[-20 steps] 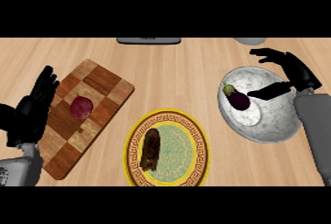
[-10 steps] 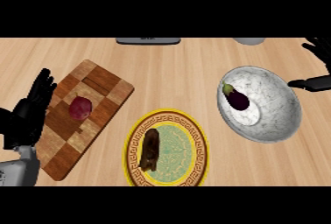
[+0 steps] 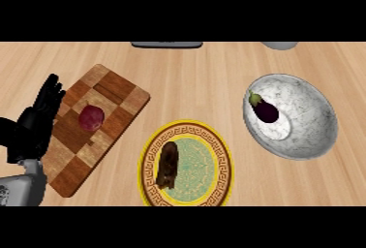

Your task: Pick the eggplant from the plate and place it in the bowl

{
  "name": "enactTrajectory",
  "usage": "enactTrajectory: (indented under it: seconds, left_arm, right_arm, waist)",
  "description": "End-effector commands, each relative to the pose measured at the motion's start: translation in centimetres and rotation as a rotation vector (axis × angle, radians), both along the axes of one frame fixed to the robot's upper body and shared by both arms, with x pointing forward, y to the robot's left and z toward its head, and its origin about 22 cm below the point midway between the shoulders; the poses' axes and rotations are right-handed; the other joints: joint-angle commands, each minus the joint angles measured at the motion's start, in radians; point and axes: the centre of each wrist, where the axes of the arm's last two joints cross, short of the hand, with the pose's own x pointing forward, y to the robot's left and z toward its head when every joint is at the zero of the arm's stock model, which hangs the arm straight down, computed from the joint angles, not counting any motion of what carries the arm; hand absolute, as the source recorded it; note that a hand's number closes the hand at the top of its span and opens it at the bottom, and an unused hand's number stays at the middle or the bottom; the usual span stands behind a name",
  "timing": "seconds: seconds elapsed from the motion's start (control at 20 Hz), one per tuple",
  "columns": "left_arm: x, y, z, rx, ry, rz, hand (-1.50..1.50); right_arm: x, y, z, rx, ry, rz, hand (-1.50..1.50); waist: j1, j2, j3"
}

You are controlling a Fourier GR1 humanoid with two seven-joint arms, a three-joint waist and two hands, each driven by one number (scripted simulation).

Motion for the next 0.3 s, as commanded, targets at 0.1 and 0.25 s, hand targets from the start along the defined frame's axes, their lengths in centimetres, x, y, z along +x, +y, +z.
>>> enactTrajectory:
  seconds: [0.1, 0.25]
  left_arm:
    - [-0.3, 1.1, -0.1, 0.001, 0.006, 0.002, 0.00]
    - [-0.2, -0.5, 0.0, -0.023, 0.004, -0.027, 0.00]
  right_arm:
    - [-3.0, -3.0, 0.1, 0.097, -0.032, 0.097, -1.50]
    - [-3.2, -3.8, 1.8, 0.112, -0.086, 0.086, -1.50]
  waist:
    - [-0.001, -0.002, 0.000]
    - [0.005, 0.001, 0.002]
